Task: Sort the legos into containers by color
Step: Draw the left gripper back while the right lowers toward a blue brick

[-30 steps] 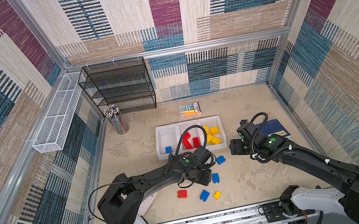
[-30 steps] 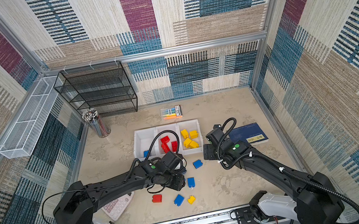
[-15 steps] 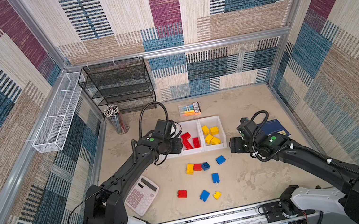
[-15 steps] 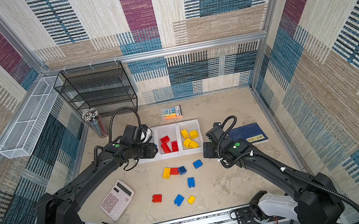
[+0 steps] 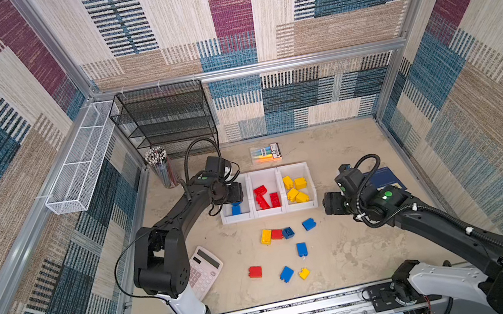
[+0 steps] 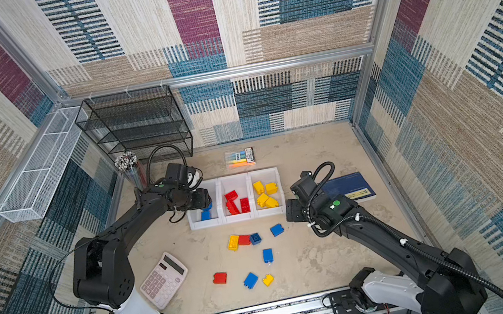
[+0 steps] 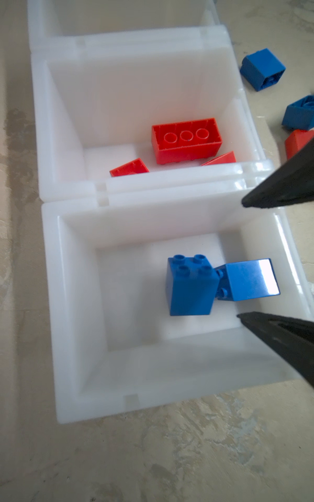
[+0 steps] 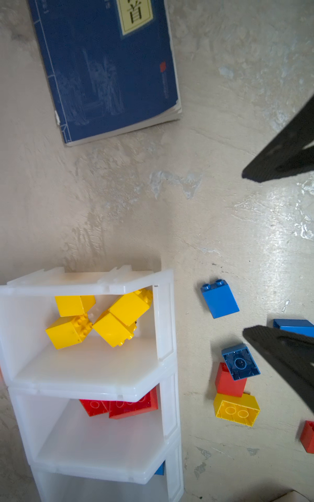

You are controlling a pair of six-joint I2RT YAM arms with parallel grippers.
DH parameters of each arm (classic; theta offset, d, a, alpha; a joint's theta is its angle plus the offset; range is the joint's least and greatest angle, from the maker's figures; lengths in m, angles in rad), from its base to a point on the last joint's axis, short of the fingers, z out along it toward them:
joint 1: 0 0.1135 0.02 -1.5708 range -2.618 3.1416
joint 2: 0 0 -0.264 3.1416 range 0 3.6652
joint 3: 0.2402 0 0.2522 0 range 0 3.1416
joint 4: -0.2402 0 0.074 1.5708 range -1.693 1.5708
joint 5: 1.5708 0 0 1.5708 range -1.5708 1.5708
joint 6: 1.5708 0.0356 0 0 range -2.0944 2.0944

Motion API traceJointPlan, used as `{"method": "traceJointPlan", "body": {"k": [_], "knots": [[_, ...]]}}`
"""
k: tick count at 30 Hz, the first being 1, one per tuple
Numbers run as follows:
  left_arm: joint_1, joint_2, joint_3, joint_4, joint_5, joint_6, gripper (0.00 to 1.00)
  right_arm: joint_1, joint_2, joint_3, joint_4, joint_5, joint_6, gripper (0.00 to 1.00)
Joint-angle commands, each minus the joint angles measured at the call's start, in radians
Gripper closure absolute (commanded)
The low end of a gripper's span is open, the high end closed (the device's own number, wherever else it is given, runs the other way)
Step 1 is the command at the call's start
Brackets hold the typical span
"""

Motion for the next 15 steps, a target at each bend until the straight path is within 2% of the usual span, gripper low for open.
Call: {"method": "traceJointPlan", "body": {"k": [1, 7, 15], "knots": [[0.002, -0.035, -0.014, 0.019, 0.001, 0.008, 0.34, 0.0, -0.008, -0.009, -0.008, 0.006, 0.019, 0.14], [0.002, -0.132, -0.087, 0.055, 0.025, -0.025, 0.34, 0.001, 0.0, -0.018, 0.003, -0.012, 0.019, 0.14], [0.002, -0.312, -0.279, 0.102, 0.057, -0.091, 0.34, 0.007, 0.059, -0.044, 0.019, -0.065, 0.013, 0.19]]}}
